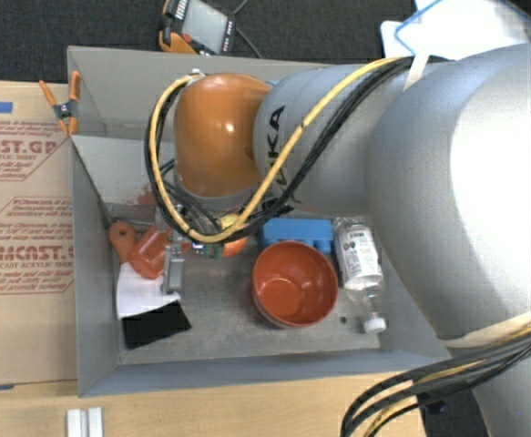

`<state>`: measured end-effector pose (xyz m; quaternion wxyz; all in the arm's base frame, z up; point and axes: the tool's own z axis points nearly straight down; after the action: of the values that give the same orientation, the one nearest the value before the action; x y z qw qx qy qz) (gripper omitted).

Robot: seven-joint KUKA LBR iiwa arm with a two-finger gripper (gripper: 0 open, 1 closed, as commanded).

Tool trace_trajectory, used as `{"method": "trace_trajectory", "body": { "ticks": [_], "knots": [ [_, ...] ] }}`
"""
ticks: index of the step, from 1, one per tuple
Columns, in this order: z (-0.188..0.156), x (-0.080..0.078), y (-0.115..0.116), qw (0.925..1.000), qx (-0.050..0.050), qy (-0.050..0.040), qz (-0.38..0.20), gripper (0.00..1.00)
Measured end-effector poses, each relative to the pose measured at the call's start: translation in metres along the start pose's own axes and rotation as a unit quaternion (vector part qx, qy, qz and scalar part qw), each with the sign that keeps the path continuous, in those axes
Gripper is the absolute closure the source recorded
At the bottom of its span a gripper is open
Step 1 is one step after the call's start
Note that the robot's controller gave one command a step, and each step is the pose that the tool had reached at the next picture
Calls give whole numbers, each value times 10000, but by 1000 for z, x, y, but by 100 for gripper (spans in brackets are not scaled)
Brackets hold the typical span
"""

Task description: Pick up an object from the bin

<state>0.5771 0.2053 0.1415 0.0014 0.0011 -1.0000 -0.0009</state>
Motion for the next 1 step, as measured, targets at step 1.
{"method": "trace_trajectory", "body": {
  "ticks": [1],
  "knots": [
    [-4, -2, -1, 10000, -7, -30, 5, 0]
  ]
}}
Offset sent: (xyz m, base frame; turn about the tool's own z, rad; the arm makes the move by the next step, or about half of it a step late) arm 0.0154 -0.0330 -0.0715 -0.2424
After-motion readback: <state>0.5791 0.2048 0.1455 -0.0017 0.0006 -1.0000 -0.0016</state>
